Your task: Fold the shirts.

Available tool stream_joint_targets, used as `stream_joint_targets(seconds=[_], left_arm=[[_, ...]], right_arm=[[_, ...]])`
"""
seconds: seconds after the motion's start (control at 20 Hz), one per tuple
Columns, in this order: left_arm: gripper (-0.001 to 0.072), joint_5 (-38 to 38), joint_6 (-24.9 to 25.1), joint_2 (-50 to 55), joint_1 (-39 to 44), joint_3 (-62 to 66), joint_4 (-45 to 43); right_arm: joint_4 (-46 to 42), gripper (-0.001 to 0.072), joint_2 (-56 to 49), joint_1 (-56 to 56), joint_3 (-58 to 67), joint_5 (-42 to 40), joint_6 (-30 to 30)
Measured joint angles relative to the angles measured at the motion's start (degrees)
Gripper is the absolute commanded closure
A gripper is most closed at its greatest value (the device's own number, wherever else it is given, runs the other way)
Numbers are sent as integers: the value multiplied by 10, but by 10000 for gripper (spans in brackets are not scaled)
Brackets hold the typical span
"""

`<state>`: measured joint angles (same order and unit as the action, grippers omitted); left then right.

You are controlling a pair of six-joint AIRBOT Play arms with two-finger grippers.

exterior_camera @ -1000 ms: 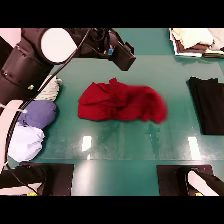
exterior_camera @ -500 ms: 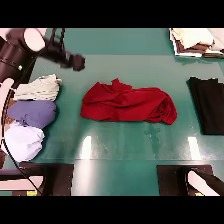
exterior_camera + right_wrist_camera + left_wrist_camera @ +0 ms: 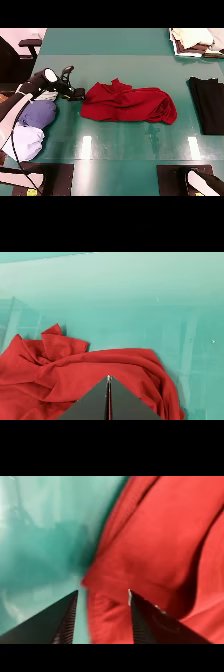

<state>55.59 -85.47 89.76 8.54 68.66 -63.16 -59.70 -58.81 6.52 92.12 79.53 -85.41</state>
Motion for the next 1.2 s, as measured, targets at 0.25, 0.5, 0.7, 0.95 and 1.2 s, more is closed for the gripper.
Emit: stream_joint_targets(seconds=[0.25, 0.5, 0.7, 0.95, 1.2], left_arm=[[679, -8, 22, 15, 7, 3, 44], [679, -2, 31, -20, 7, 74, 37], [679, 10, 33, -60, 7, 142, 4], [679, 18, 34, -79, 7, 172, -10], [679, 23, 34, -82, 7, 178, -15]], right_arm=[[-2, 690, 0, 0, 0, 0, 0], [-40, 690, 1, 2, -49, 14, 0], [-76, 341, -2, 24, -175, 13, 0], [-48, 342, -73, 56, -321, -24, 34], [21, 342, -186, 5, -342, -88, 80]])
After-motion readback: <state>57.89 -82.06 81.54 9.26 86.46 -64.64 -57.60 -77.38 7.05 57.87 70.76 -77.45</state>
